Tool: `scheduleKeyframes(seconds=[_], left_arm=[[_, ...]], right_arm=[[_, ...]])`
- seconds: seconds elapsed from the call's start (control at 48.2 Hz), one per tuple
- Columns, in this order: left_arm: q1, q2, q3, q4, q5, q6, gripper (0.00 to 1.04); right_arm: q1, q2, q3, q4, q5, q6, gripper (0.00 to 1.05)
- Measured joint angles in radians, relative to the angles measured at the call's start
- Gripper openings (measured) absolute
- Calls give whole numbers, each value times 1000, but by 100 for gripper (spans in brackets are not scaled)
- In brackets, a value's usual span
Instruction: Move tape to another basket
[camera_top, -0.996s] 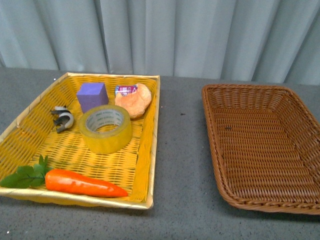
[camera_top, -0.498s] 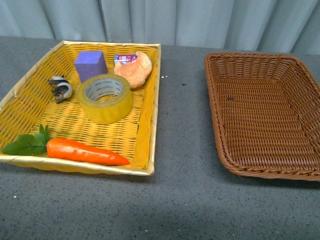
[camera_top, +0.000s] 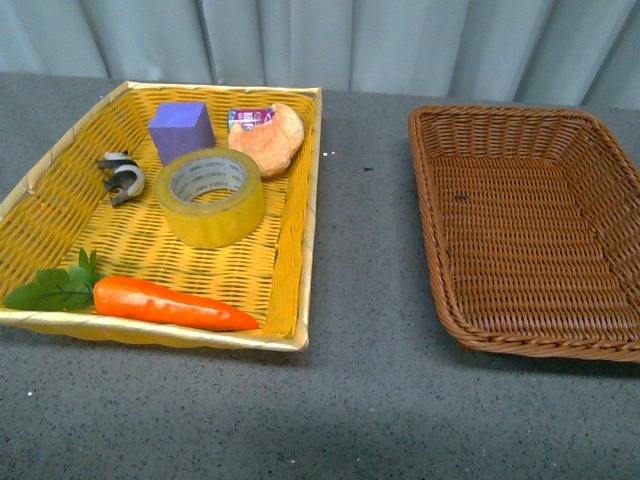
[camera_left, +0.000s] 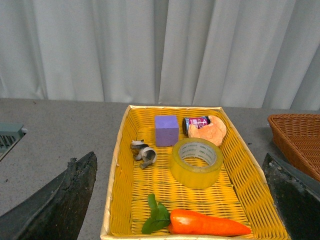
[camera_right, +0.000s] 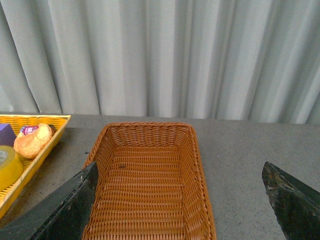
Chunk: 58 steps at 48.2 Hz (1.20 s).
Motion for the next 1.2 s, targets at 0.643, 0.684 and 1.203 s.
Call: scheduleKeyframes(seconds=[0.643,0.684,1.203], left_arm=[[0,0,0,0,0,0,98],[0,0,0,0,0,0,98],[0,0,0,0,0,0,98]], right_arm=[[0,0,0,0,0,0,96],[0,0,0,0,0,0,96],[0,0,0,0,0,0,96]])
